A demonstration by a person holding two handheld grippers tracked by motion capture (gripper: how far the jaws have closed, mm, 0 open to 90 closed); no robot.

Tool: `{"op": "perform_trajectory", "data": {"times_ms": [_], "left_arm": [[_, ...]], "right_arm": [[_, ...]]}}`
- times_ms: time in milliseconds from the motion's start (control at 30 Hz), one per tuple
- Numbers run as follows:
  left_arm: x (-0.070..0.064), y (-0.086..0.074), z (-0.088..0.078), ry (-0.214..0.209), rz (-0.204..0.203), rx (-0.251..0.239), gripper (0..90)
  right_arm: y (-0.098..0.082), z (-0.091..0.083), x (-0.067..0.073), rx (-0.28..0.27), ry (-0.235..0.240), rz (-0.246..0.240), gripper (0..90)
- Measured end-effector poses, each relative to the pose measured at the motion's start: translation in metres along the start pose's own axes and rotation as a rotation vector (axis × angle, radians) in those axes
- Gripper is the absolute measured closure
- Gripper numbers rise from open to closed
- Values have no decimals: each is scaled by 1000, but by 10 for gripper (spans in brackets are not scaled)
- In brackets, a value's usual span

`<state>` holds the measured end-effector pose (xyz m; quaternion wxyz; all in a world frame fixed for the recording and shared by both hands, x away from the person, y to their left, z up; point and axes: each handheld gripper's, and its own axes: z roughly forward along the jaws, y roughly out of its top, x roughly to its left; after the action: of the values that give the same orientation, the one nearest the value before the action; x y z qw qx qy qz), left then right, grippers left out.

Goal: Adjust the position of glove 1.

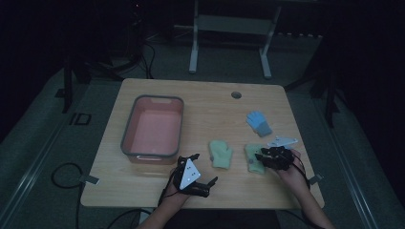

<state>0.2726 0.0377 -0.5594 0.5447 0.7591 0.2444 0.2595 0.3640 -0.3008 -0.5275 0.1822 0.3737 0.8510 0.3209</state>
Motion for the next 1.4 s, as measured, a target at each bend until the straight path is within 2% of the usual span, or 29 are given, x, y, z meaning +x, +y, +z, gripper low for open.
{"op": "perform_trajectory", "data": {"times_ms": [133,267,300,433,633,667,733,767,867,900,1000,1167,1200,1367,1400], "left_arm": [[0,0,0,0,0,1,7],[0,0,0,4,2,-1,7],[-1,0,0,4,2,-1,7],[-1,0,0,4,2,0,6],[0,0,0,6,-2,-2,7],[0,0,0,6,-3,-3,7],[0,0,0,7,-4,-3,7],[0,0,0,7,-4,-2,7],[0,0,0,7,-3,-3,7],[0,0,0,8,-5,-3,6],[0,0,0,8,-4,-2,7],[0,0,-1,8,-4,-5,6],[0,0,-1,8,-4,-5,6],[0,0,-1,9,3,-3,7],[0,0,-1,9,3,-3,7]], "right_arm": [[-5,8,0,26,9,-1,582],[-12,11,-6,12,51,60,609],[-13,11,-5,9,49,62,628],[-11,11,4,20,33,52,793],[-4,9,12,36,-23,109,832],[0,5,16,17,-43,124,835],[4,2,18,8,-52,132,835],[13,-4,21,-8,-68,144,836],[23,-9,25,-26,-69,158,835],[35,-14,30,-46,-70,164,835],[51,-20,41,-67,-68,172,836],[74,-19,62,-86,-46,174,835],[74,-19,62,-86,-46,174,835],[89,-11,82,-84,-9,177,834],[89,-11,82,-84,-9,177,834]]}}
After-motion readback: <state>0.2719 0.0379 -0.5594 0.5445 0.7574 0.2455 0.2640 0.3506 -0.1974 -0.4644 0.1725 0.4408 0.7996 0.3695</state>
